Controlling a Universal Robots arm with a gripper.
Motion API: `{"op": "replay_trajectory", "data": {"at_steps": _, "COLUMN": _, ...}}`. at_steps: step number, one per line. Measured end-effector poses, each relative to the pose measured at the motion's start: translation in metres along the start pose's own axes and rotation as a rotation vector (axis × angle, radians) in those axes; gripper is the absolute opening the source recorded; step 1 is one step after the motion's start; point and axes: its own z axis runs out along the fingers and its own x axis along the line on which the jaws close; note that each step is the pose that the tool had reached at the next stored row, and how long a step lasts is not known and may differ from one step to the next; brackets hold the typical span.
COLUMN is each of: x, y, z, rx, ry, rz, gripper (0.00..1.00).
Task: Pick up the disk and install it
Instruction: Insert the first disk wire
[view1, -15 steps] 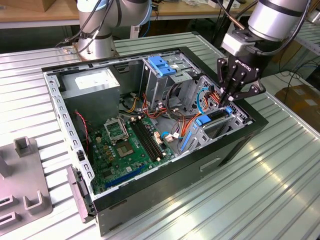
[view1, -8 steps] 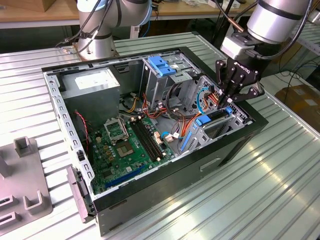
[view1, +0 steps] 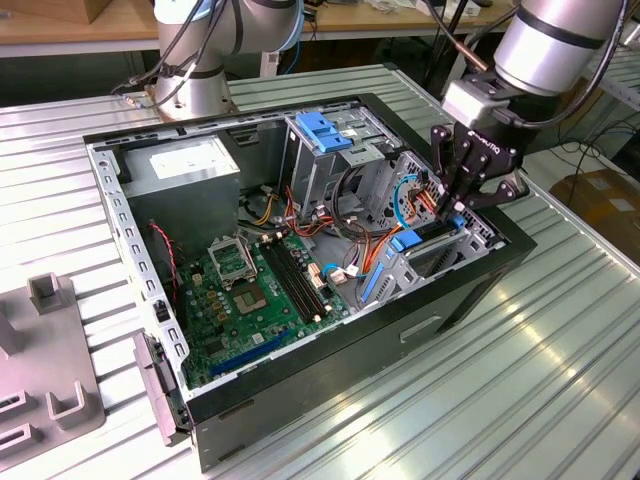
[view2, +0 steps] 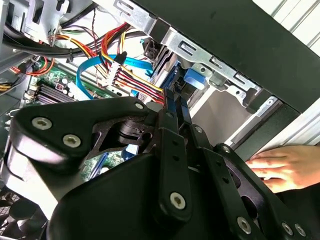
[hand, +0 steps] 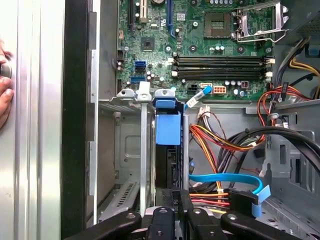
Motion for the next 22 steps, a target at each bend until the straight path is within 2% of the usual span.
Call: {"op": "replay_trajectory", "data": {"at_steps": 22, "x": 0.0017, "y": 0.0003, "z": 0.0047, "rx": 0.0002, "ry": -0.0111, "rz": -0.003, "gripper": 0.16}}
